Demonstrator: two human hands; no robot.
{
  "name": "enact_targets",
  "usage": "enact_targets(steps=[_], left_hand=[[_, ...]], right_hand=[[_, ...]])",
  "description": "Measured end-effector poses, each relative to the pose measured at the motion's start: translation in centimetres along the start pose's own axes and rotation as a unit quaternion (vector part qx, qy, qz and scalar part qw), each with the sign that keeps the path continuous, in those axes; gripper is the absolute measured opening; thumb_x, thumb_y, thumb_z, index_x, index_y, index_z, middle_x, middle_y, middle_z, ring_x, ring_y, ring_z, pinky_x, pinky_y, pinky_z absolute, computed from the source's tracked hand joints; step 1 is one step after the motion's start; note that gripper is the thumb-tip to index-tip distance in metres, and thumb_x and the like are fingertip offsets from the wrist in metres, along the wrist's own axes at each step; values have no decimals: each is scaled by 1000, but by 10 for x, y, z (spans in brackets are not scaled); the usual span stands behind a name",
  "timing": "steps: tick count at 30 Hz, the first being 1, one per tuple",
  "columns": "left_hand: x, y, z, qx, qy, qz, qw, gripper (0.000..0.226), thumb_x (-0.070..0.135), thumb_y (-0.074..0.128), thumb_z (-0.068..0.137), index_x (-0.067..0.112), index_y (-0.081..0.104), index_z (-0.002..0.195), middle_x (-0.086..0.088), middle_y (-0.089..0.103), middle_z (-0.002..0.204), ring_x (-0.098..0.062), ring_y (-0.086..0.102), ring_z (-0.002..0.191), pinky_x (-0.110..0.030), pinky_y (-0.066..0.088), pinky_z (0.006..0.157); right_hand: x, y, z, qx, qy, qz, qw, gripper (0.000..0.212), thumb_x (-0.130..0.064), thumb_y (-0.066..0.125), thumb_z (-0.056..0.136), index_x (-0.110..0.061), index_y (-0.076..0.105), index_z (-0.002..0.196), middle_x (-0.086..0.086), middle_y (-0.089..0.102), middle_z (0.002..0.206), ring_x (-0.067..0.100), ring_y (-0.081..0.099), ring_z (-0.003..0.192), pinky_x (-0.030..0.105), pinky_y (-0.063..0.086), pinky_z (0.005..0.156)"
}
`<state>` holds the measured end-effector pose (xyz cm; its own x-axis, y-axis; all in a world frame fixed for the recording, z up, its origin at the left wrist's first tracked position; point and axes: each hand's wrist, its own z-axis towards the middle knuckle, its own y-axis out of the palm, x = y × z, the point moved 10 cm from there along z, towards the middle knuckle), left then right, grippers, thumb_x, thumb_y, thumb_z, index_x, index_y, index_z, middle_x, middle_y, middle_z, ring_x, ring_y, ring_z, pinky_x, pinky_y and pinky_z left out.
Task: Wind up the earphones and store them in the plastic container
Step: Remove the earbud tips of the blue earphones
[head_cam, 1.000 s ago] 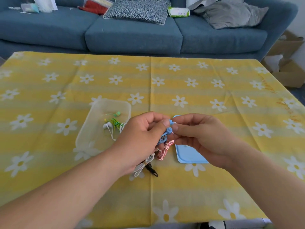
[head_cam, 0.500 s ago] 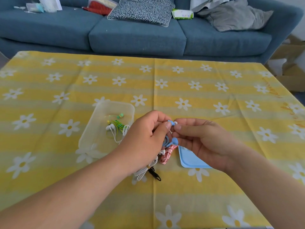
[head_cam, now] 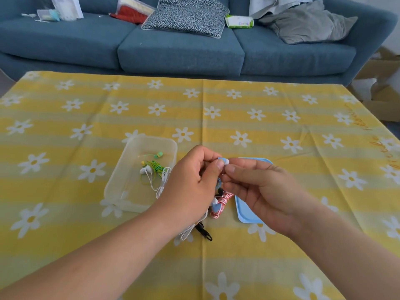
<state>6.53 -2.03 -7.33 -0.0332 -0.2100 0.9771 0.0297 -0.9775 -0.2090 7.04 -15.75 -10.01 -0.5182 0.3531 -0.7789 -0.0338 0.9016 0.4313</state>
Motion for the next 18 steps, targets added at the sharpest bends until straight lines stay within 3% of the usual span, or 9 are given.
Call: enact_targets(steps=[3,8,11,18], left_hand=[[1,-1,1,3,3,-14,1000,6,25,59,102,25,65,99,-9,73,86,-32,68,83,-45,57,75],[-2,-8,1,25,6,-20,999,6,24,60,102,24,64,98,-6,74,86,-25,71,82,-42,58,75],[-2,-10,2,28,9,-20,999,5,22,60,102,23,64,99,-4,75,88,-20,72,83,-36,59,76],[6,-4,0,-2,39,-13,999,8,18,57,103,21,64,104,1,74,89,-16,70,82,-25,57,73]], right_hand=[[1,3,-1,7,-10,17,1000,18,2,74,70,3,78,87,19,74,84,23,74,72,29,64,73],[7,11,-1,1,-8,27,1000,25,-4,69,85,7,73,107,17,74,91,21,72,78,31,62,76],[6,13,0,1,-8,39,999,20,-8,64,94,3,72,108,14,76,94,20,72,81,32,62,78],[5,8,1,7,13,38,999,14,-11,75,76,-3,76,87,16,74,86,20,73,75,28,63,69]])
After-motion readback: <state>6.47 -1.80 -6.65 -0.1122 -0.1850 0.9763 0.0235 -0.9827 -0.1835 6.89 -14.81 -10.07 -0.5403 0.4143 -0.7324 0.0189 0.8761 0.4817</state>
